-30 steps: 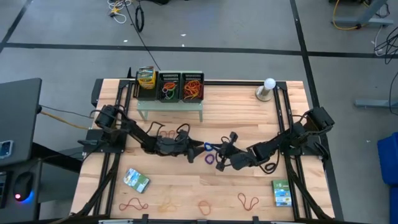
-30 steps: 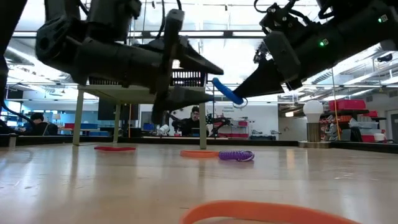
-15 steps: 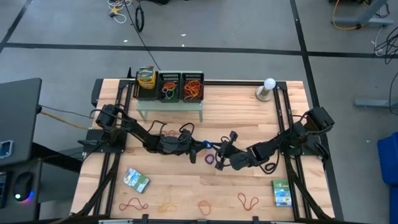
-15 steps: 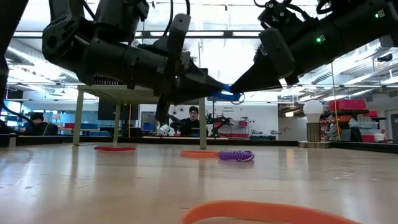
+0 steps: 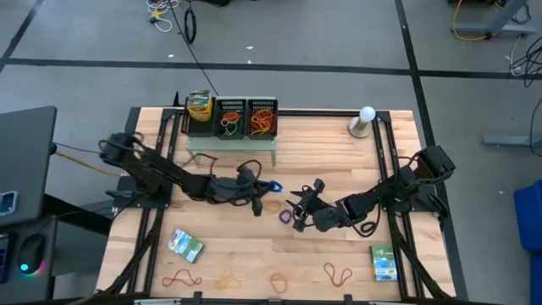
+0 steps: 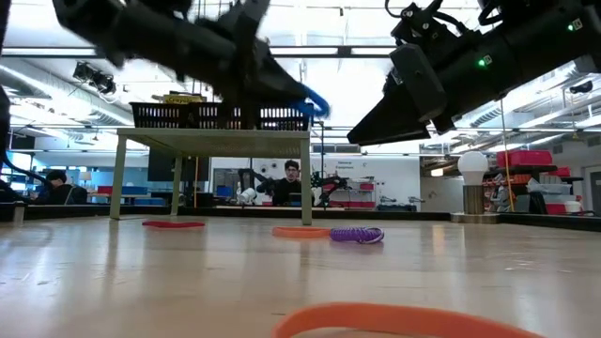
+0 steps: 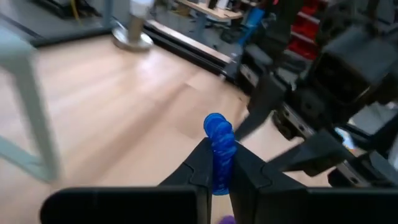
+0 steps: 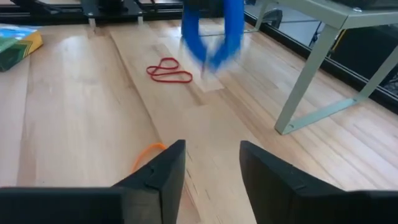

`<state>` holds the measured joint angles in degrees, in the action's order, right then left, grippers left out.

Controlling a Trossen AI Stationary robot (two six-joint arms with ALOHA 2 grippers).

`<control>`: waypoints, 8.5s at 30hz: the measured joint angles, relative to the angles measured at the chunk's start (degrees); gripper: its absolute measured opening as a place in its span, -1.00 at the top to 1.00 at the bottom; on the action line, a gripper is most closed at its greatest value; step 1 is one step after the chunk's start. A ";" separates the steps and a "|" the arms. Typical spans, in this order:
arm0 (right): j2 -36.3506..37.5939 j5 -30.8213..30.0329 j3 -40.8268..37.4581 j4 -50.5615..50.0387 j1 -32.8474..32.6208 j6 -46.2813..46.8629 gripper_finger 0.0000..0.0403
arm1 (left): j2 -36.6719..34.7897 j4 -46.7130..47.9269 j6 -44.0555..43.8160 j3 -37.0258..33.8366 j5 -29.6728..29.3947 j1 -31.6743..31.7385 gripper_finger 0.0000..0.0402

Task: Pick & Place Office Desk Supplies
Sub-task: Put the blue spring keychain into the middle black bin on the shelf, then put the orange rubber band into the right black bin on the shelf, then put the red rubber band into the right black bin on the shelf

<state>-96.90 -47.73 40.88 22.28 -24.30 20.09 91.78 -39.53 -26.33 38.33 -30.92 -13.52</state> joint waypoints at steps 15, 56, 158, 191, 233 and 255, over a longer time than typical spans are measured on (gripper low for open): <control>0.00 2.53 -0.02 -1.05 -0.28 -0.45 0.96 | -32.69 30.03 13.70 0.04 -15.63 6.13 0.85; 0.00 2.61 -0.02 -0.97 0.39 0.38 0.94 | -36.93 29.20 30.39 -6.66 7.69 7.62 0.64; -13.25 30.43 10.91 -12.87 12.06 7.86 0.38 | -2.50 -26.65 21.60 -20.44 -3.98 -6.64 0.86; -12.92 22.83 47.02 -63.60 13.27 -1.73 0.99 | -2.50 -26.66 21.60 -20.44 -3.98 -6.67 0.86; -13.03 18.93 54.20 -36.99 40.60 -23.37 0.43 | -2.49 -26.66 21.60 -20.41 -3.98 -6.67 0.86; 6.80 25.18 33.06 -42.48 23.98 -13.69 0.94 | -2.48 -26.65 21.60 -20.41 -3.98 -6.65 0.86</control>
<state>-90.10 -22.55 73.95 -20.20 -0.32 6.40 89.30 -66.17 -4.73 17.91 -34.89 -20.17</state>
